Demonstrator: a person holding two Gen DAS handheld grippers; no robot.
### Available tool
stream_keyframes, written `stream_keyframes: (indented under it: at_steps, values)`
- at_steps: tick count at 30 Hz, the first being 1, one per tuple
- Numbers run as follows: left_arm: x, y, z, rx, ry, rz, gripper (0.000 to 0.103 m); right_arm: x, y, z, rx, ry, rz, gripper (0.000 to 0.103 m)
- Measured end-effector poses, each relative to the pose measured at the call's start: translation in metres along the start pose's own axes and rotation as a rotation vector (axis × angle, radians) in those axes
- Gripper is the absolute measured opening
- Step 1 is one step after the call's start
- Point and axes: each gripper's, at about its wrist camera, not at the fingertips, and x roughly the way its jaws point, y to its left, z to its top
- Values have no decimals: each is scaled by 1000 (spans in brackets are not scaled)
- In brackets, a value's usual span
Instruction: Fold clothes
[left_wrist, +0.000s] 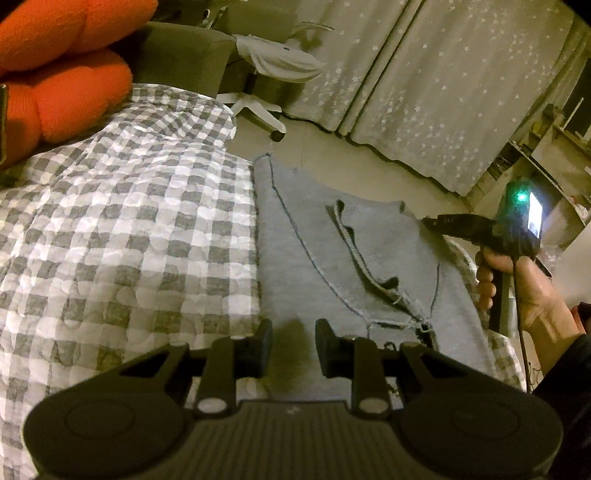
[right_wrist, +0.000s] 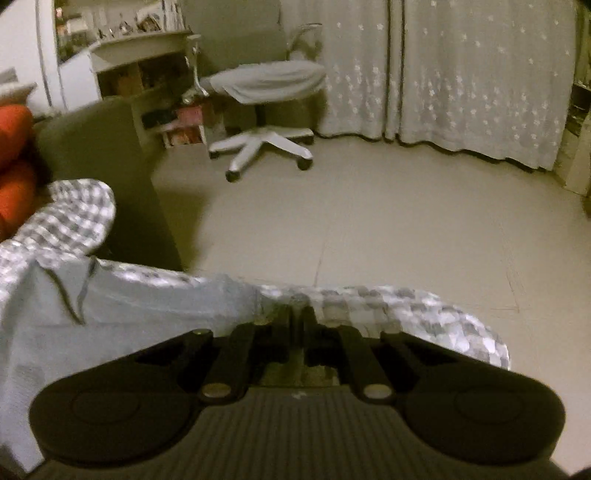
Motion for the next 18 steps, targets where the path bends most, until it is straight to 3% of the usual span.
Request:
stream_keyframes:
  at_steps: [2, 6, 7, 12, 15, 18]
  values:
    - [-1, 1, -1, 3, -2, 6, 26, -1, 2, 0, 21, -9, -10, 9]
    - [-5, 3, -1, -6, -8, 15, 26, -18, 7, 6, -19, -47, -22, 37]
    - [-6, 2, -1, -5, -10, 15, 26, -25, 4, 7, -7, -61, -17, 41]
    - [-8, -1, -2, -1, -14, 20, 26, -61, 1, 2, -69, -58, 50, 41]
    - [-9, -4, -3, 2, -17, 26, 26, -78, 11, -9, -163, -7, 152, 40]
    - [-10, -10, -6, 13, -17, 31, 26, -88, 18, -26, -195, 13, 222, 20]
